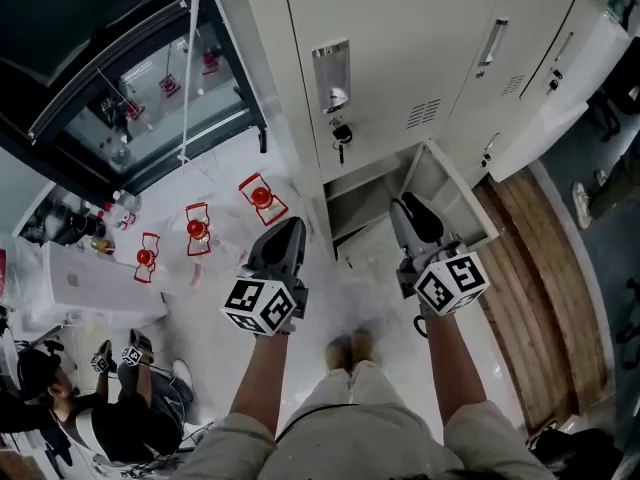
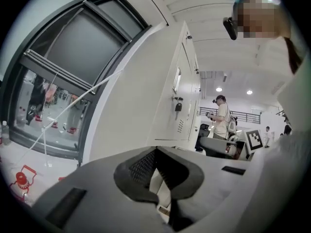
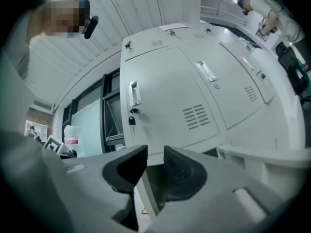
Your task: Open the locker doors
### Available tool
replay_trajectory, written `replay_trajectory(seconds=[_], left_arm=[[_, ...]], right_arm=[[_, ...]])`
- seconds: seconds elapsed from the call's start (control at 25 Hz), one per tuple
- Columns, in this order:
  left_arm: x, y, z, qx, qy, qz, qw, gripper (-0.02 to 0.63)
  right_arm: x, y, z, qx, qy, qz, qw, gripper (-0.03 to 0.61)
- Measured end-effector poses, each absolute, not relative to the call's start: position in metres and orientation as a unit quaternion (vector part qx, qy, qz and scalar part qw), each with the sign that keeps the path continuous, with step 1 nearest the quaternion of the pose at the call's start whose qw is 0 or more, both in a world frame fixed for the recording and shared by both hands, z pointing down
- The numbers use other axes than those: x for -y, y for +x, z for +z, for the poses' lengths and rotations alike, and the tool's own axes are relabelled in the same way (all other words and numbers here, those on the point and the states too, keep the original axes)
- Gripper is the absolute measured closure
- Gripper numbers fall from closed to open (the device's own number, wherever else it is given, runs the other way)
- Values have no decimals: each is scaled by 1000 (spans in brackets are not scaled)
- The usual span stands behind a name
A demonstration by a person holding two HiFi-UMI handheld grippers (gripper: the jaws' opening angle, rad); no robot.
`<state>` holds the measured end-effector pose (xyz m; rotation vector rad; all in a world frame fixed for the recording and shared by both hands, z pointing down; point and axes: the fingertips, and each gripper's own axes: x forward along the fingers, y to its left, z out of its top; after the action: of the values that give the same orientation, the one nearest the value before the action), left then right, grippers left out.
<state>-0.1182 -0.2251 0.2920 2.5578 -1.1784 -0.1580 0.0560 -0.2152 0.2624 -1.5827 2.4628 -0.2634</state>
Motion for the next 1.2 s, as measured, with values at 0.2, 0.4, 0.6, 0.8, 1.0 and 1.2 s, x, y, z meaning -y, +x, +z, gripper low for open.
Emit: replay_trajectory(seconds=[0.2, 0.4, 0.6, 0.8, 1.0, 1.2], left_arm=[[231, -128, 254, 422, 890, -72, 156, 615], [235, -134, 225, 423, 891, -74, 146, 615], [235, -131, 203, 418, 896, -71, 133, 615], [234, -128, 187, 413, 900, -71, 118, 615], [231, -133, 184, 418, 898, -73, 117, 615], [229, -144, 185, 428, 892, -76, 122, 615]], right_arm=[[231, 26, 186, -858, -498, -50, 118, 465], [239, 3, 132, -874, -469, -15, 124, 456], [251, -22, 104, -890, -442, 7, 109, 442], [266, -42, 83, -899, -425, 21, 104, 426], [284, -56, 78, -902, -425, 27, 70, 413], [288, -64, 77, -902, -426, 23, 69, 408]])
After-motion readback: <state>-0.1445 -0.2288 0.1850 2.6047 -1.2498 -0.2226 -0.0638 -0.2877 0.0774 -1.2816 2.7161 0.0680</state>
